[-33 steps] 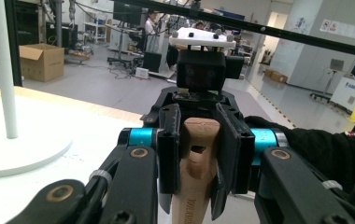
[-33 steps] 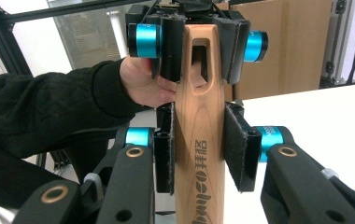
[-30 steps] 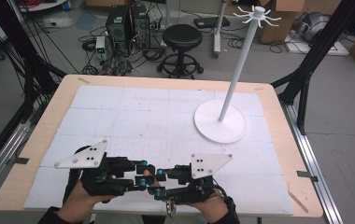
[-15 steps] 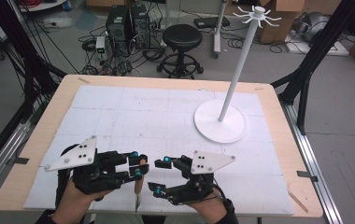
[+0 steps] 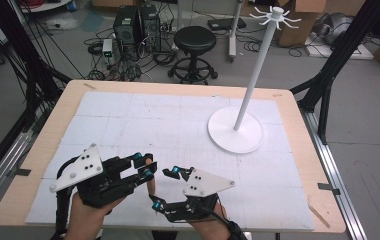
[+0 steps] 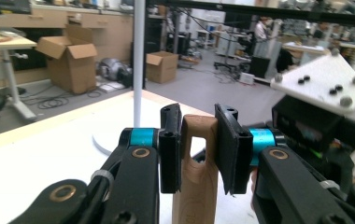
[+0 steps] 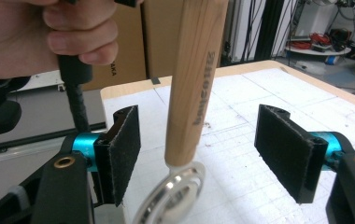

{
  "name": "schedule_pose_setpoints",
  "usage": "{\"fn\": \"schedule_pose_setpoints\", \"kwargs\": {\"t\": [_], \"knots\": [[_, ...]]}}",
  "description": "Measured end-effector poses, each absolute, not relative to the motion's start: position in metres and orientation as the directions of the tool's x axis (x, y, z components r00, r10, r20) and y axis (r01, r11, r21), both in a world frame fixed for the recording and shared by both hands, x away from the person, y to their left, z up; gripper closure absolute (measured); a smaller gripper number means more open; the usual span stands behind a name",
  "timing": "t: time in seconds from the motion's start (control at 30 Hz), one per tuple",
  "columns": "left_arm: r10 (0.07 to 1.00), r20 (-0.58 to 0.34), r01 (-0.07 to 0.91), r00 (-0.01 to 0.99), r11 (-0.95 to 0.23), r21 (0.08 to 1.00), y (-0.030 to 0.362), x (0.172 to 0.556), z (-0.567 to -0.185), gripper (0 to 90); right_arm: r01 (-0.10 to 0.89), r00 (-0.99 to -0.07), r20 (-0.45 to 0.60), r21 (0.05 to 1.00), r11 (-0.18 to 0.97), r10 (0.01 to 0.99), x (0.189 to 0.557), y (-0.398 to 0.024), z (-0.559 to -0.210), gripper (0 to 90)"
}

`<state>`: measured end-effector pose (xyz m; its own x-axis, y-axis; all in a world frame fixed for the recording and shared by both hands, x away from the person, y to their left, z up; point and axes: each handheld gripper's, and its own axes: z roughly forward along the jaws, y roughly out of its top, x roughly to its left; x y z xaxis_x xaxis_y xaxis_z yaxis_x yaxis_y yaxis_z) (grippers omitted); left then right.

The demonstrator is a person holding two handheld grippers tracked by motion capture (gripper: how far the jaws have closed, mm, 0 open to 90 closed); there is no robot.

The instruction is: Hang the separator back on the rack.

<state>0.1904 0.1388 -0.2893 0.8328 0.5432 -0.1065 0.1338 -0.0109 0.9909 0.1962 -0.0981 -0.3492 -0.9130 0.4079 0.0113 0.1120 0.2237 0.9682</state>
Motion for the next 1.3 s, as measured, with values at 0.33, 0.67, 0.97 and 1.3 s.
{"fn": "schedule_pose_setpoints", "kwargs": {"t": [0.33,0.67,0.97,1.3], "knots": [[0.552,-0.112,0.121,0.826,0.020,0.992,0.126,0.184,-0.287,72.0,0.120,-0.891,0.008,0.968,0.220,0.453,0.193,-0.095,-0.352,51.6],[0.549,-0.129,0.128,0.826,0.040,0.991,0.126,0.184,-0.287,71.8,0.130,-0.886,0.028,0.973,0.190,0.463,0.191,-0.101,-0.348,70.2],[0.340,-0.166,0.129,0.926,0.129,0.983,0.148,0.192,-0.289,46.5,0.130,-0.958,0.083,0.979,0.158,0.273,0.196,-0.114,-0.341,70.4],[0.149,-0.179,0.167,0.972,0.092,0.982,0.156,0.194,-0.294,39.5,0.120,-0.992,0.114,0.980,0.160,0.045,0.197,-0.109,-0.344,70.3]]}}
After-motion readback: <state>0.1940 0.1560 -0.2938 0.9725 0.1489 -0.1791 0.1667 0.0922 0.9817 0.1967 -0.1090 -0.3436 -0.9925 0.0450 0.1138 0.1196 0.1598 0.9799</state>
